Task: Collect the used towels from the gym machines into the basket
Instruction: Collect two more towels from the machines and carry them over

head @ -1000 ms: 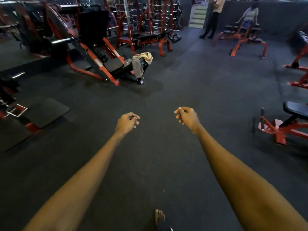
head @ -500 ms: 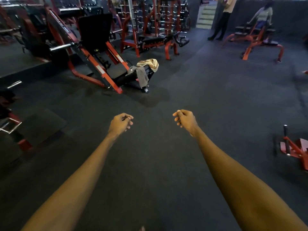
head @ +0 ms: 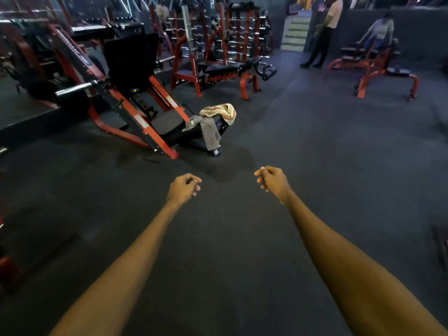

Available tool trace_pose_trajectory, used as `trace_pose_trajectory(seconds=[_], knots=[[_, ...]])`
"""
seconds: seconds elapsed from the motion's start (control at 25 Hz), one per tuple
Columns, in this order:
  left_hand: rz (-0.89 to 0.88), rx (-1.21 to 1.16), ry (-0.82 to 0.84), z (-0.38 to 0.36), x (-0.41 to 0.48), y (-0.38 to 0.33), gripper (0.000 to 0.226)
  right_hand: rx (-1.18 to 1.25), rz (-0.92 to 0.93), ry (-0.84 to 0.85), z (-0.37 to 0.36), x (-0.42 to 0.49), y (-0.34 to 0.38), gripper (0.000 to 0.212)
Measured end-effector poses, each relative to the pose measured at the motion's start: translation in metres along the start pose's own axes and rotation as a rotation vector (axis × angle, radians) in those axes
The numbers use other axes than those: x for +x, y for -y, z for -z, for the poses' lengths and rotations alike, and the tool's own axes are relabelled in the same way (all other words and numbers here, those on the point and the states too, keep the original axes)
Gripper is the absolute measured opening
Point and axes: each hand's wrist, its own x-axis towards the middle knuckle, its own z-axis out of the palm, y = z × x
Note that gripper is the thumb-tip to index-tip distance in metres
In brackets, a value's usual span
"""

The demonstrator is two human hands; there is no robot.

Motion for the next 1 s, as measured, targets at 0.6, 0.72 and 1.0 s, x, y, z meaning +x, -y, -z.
trace_pose_trajectory(seconds=[0.6,0.72,1.0], knots=[[0.059,0.041,0.036,-0.008,0.385,0.011,0.024,0.011,-0.053,0.032,-0.096,0.389,0.039,0.036],[0.073,0.026,0.006,-0.002,0.461,0.005,0.024,0.019,-0.077,0.032,-0.109,0.468,0.059,0.036],[0.083,0.016,0.018,-0.004,0.639,0.020,0.022,-0.008,-0.089,0.034,-0.166,0.637,0.080,0.038]])
